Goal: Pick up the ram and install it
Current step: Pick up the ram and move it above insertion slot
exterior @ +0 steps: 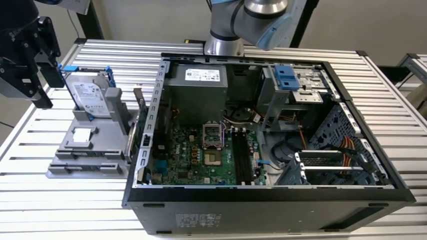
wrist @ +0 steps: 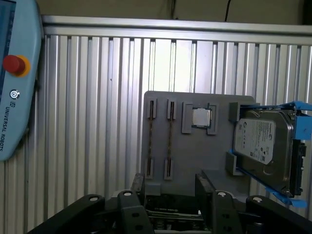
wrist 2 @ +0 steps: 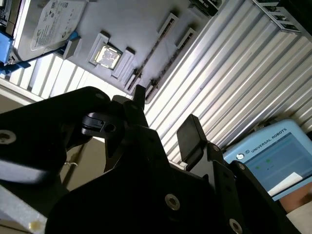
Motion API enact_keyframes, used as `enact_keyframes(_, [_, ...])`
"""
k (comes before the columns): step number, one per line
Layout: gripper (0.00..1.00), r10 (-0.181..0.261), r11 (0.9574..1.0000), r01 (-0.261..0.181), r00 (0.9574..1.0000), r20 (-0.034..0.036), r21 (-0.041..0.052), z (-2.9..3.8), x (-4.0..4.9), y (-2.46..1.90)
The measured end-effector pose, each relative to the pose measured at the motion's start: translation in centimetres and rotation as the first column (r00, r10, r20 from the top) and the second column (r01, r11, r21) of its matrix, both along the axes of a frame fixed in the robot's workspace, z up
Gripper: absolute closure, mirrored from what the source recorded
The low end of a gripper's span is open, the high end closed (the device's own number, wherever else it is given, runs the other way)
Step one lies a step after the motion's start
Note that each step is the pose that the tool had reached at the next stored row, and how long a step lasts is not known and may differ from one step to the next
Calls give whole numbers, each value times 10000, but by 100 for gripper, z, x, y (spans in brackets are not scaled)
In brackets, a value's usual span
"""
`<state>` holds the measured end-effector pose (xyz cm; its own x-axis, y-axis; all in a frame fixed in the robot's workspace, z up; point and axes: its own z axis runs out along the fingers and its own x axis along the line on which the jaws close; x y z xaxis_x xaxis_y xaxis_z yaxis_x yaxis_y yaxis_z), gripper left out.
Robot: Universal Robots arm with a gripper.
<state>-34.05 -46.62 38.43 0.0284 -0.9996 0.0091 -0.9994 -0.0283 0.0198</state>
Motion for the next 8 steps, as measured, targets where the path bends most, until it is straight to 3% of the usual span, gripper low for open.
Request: enact_keyframes(8, [0, -45, 10000, 45, 10000, 2, 0, -23, 0, 0])
